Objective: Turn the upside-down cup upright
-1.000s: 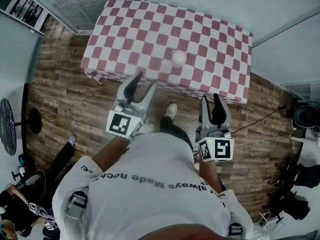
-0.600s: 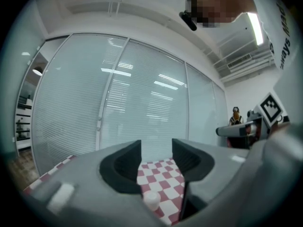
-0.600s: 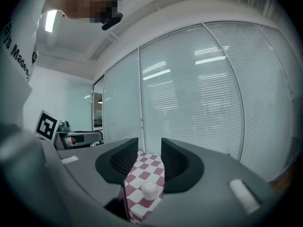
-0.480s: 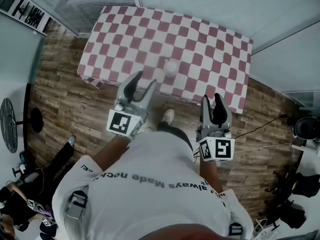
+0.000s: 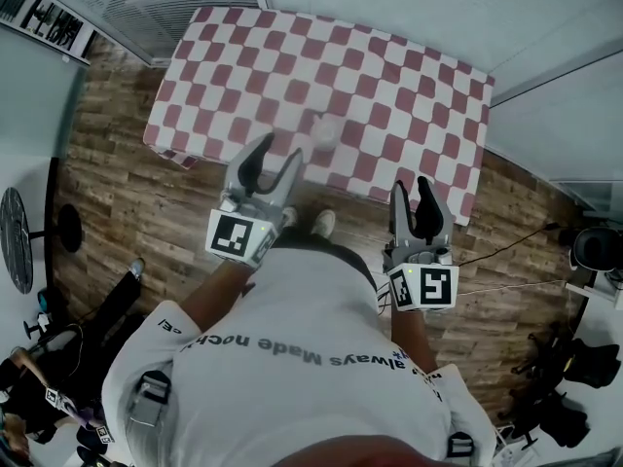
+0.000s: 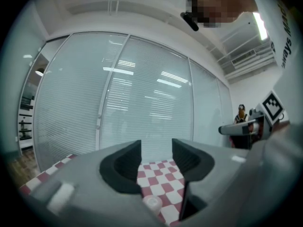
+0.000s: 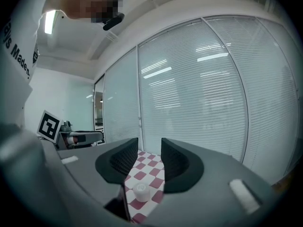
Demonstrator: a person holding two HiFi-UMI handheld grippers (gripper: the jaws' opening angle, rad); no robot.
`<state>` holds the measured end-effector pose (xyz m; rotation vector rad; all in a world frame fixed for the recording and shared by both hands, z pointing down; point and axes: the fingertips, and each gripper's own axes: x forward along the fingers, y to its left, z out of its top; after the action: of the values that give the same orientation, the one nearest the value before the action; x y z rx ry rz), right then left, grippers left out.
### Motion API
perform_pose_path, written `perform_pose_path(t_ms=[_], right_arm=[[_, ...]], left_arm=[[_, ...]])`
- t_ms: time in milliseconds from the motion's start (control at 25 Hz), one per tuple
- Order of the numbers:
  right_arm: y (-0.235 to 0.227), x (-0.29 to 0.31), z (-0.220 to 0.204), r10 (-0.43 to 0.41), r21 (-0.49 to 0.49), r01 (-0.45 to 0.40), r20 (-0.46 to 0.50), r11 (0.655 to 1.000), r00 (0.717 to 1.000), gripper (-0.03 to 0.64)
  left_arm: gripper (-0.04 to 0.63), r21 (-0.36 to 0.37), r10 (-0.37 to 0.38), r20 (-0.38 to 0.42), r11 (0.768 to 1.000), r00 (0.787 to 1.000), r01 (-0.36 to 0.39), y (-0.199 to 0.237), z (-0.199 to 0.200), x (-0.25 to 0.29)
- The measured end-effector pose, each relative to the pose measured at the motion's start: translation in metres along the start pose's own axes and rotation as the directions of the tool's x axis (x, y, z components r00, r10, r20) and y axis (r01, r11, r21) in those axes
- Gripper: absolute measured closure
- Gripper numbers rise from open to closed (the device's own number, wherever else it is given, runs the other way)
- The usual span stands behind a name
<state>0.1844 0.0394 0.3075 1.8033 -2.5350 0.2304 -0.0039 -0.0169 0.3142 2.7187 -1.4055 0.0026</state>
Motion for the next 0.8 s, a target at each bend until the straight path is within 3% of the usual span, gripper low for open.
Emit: perform_pose_path(t_ms=[320,800], right_arm=[[0.006,0.025,0.003,0.007,-0.015,-0.007,-0.011,1.000,1.000,0.463],[0.037,0.075,0.023,-0.004,-0.045,0.005,0.013,0.999,1.000,0.463]], left_arm=[[0.390,-0.010,-0.009,0.001,1.000,1.000,0.009,0.020,0.000,0.013],[0.390,-0.002,-0.083,0.015,0.997,0.996,0.083,0.063,0.013,0.031]])
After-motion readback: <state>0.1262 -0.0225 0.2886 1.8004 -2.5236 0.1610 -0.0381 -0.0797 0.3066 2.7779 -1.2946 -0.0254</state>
